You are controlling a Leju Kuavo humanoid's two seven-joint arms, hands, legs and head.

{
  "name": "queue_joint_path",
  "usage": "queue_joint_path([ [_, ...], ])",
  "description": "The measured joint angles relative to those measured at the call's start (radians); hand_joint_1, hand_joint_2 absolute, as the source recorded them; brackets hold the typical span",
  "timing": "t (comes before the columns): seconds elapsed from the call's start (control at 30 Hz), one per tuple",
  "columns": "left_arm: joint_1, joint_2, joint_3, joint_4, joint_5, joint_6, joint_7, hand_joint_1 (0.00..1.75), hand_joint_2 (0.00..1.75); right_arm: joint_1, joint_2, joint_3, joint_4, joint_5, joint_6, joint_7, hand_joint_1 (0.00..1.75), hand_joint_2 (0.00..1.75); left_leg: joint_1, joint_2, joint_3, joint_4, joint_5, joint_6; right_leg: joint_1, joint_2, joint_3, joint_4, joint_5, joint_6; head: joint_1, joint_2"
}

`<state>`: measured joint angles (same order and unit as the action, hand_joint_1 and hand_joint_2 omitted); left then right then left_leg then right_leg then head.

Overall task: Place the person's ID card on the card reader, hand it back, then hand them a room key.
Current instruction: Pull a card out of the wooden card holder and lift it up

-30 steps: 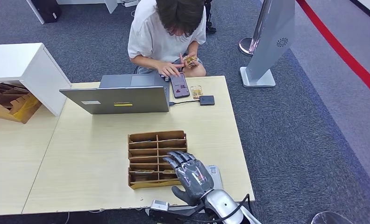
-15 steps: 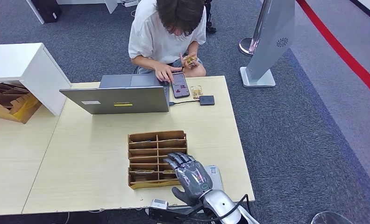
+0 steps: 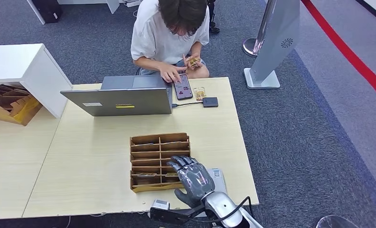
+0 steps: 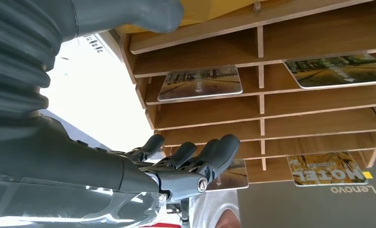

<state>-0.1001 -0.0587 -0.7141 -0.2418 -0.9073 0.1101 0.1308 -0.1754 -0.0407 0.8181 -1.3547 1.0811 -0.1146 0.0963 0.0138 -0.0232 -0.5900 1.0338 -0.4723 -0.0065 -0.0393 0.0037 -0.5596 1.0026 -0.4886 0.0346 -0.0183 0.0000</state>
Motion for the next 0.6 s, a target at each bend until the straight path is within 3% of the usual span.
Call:
queue_joint_path([
  [0.6,-0.001,0.000,0.000,-0.002,-0.008,-0.005,0.000,0.00,0.00,-0.015,0.015,-0.003,0.033,-0.003,-0.001,0.011,0.54,1.75,0.000,0.000,0.000,0.000,0.000,0.000,0.000,0.000,0.000,0.000,0.000,0.000,0.000,0.000],
])
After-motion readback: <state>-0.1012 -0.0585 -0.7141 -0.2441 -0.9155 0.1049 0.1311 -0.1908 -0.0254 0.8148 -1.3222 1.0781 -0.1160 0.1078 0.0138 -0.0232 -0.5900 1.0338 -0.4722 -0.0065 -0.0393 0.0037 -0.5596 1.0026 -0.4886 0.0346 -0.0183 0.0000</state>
